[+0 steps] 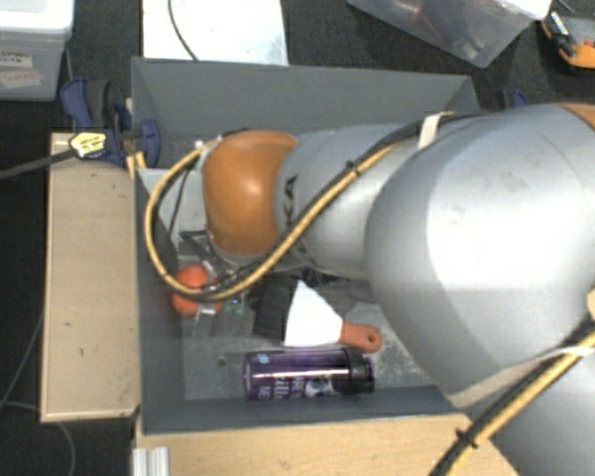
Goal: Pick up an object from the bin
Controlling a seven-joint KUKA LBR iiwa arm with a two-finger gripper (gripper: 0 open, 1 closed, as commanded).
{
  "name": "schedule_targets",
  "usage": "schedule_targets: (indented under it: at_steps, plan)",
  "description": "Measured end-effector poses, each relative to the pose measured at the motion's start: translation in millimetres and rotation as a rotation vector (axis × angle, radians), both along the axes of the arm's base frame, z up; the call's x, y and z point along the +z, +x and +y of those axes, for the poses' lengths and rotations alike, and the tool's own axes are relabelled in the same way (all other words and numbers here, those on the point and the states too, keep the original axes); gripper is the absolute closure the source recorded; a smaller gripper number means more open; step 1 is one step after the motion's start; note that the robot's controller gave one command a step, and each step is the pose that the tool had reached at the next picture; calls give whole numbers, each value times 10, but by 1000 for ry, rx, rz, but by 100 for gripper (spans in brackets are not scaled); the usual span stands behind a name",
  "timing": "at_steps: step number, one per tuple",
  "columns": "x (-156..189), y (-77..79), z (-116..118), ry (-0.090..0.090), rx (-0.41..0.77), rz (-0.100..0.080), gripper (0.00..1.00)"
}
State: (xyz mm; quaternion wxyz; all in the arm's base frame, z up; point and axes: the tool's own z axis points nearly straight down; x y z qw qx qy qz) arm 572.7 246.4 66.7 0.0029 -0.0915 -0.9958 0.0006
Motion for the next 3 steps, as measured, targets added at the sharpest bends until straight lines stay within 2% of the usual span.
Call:
schedule_targets:
  at_steps: [1, 2, 3]
  plan:
    - [461, -25, -47, 5, -41, -14, 0]
    - [115, -18, -23, 1, -14, -1, 0]
    - [39, -141, 88, 6, -226, -13, 0]
